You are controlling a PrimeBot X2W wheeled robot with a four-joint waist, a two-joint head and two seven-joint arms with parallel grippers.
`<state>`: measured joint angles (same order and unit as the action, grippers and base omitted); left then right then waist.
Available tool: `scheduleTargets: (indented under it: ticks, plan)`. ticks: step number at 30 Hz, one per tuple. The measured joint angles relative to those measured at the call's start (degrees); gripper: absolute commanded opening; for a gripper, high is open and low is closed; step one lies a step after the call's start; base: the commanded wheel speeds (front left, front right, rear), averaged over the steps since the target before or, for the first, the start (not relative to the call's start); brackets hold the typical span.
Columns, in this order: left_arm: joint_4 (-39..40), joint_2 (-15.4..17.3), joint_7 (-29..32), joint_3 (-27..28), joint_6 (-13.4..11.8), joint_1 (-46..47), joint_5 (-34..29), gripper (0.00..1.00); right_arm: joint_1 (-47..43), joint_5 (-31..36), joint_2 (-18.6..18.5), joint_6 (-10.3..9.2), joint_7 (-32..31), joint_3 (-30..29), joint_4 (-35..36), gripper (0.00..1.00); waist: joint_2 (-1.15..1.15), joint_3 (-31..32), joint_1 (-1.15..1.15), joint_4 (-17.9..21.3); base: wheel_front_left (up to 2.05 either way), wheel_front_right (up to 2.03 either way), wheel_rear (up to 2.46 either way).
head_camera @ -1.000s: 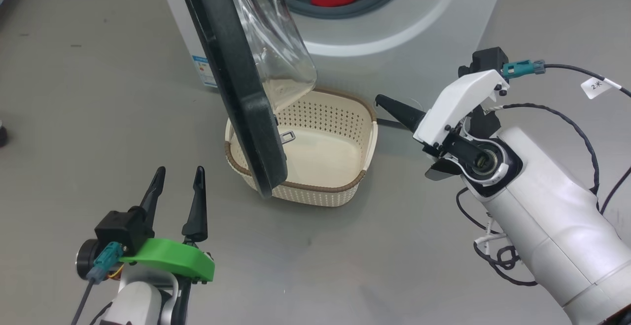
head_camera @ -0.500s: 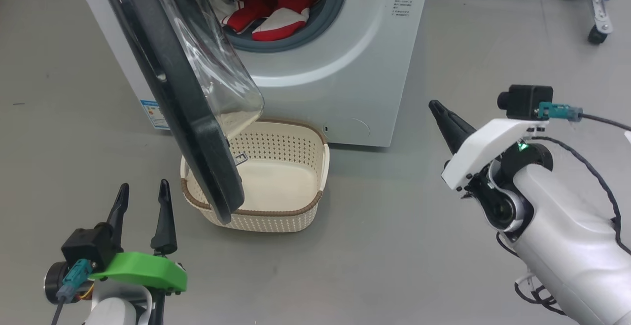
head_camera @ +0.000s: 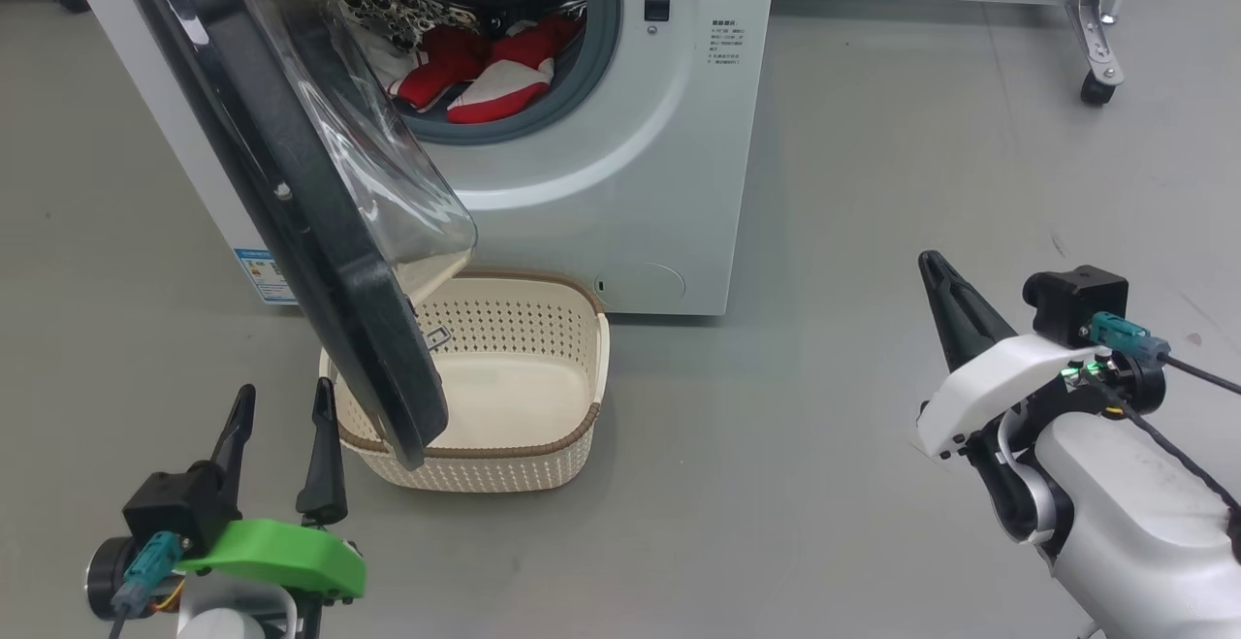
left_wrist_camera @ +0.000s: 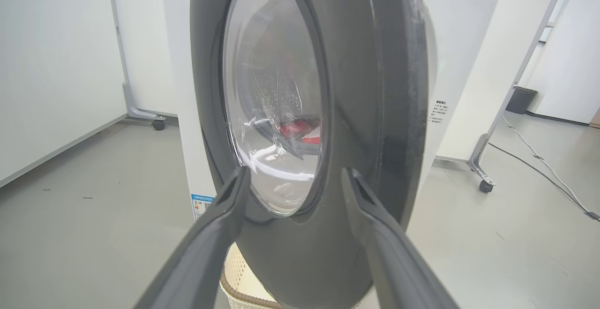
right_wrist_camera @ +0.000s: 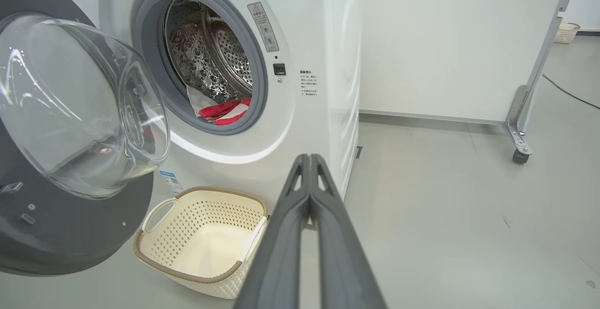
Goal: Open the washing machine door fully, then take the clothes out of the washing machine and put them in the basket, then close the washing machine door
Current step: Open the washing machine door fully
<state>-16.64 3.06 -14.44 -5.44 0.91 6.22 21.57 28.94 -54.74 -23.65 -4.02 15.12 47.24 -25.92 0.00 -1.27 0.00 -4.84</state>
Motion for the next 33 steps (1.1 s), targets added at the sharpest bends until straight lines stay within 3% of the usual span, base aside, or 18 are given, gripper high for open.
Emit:
scheduleTargets:
  ticks: [4,5,6,7,16,33]
  plan:
    - [0.0,0.0,0.0,0.6,0.4,-0.5,0.0,1.00,-2.4,1.7,0.2,-1.76,0.0,-1.4,1.6,0.00,0.00,0.2,0.00,0.3,0.00,0.00,0.00]
    - [0.0,0.0,0.0,0.7,0.4,-0.6,0.0,1.00,-3.0,2.2,0.2,-1.79,0.0,-1.9,2.0,0.14,0.00,0.3,0.00,0.3,0.00,0.00,0.00]
    - [0.0,0.0,0.0,0.9,0.4,-0.7,0.0,1.00,-3.5,2.7,0.2,-2.25,0.0,-2.3,2.3,0.39,0.00,0.3,0.00,0.4,0.00,0.00,0.00]
    - [0.0,0.0,0.0,1.0,0.4,-0.8,-0.1,1.00,-3.9,3.5,0.2,-2.63,0.0,-2.5,2.5,0.98,0.00,0.3,0.00,0.5,0.00,0.00,0.00]
    - [0.2,-0.2,0.0,1.6,0.9,-1.5,-0.6,1.00,-7.9,11.2,2.3,-3.21,-0.3,-14.7,10.6,1.00,0.00,-0.4,0.00,1.2,0.00,0.00,0.00]
    - [0.3,-0.4,0.0,1.8,1.5,-1.6,-1.6,1.00,-20.4,20.9,7.3,-3.21,-0.3,-24.0,16.6,1.00,0.00,-1.4,0.00,1.2,0.00,0.00,0.00]
